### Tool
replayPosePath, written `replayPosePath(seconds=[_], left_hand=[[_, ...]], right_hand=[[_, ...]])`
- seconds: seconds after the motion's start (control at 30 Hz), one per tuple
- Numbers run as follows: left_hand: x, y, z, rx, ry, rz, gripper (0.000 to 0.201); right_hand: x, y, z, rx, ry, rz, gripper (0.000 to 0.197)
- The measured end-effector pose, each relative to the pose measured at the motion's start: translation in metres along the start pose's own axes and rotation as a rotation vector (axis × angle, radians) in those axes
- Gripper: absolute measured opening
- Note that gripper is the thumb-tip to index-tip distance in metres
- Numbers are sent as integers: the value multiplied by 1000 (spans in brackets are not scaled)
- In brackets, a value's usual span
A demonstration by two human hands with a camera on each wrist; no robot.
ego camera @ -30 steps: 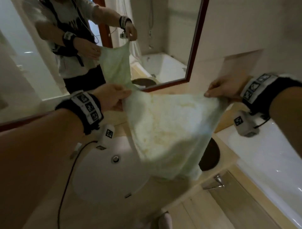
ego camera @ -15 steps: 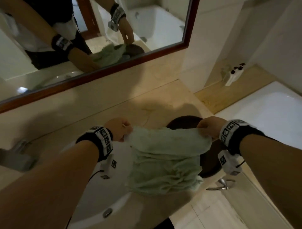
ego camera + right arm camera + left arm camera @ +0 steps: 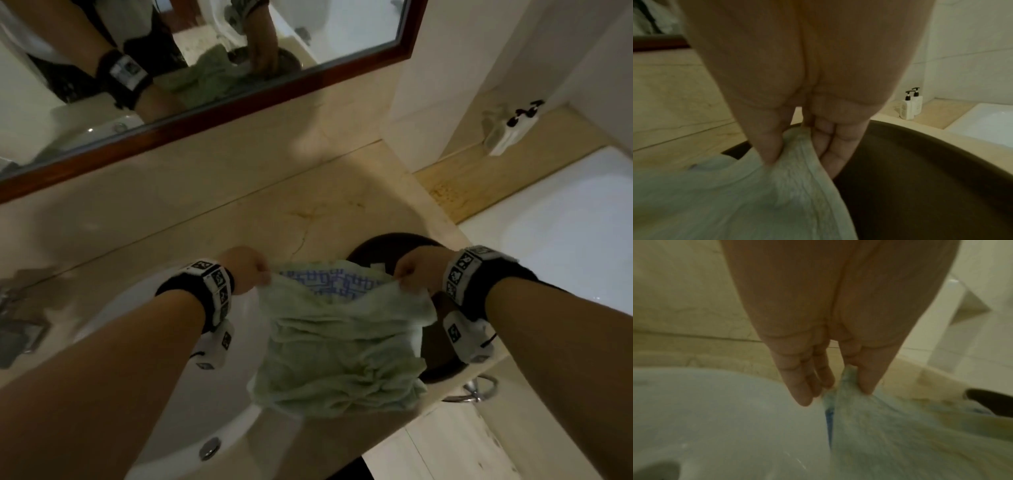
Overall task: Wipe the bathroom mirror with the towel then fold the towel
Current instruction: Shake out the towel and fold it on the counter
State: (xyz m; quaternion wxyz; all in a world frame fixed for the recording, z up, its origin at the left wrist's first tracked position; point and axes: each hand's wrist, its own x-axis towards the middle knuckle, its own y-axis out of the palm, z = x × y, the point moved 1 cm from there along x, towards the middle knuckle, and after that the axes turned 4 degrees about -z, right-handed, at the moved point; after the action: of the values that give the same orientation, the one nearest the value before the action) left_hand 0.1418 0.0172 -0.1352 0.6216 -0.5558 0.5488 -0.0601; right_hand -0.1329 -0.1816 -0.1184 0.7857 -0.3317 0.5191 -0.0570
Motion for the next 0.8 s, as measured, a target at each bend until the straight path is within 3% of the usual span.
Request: replayPosePath(seconds=[0.07, 0.23, 0.4, 0.67, 0.8], left_hand=[[5, 3, 4, -125, -55, -72, 16], [10, 17, 14, -577, -294, -77, 15], [10, 32, 13, -920, -391, -55, 14], [-1, 28, 26, -965, -319, -149, 14], [-21, 7, 29, -977, -212, -209, 10]], right_hand=[[6, 1, 3, -100, -36, -165, 17], [9, 8, 6, -218, -1, -165, 20], [10, 16, 4, -242, 31, -229, 13], [17, 25, 5, -190, 30, -189, 23], [5, 18, -2, -24, -68, -293, 9]])
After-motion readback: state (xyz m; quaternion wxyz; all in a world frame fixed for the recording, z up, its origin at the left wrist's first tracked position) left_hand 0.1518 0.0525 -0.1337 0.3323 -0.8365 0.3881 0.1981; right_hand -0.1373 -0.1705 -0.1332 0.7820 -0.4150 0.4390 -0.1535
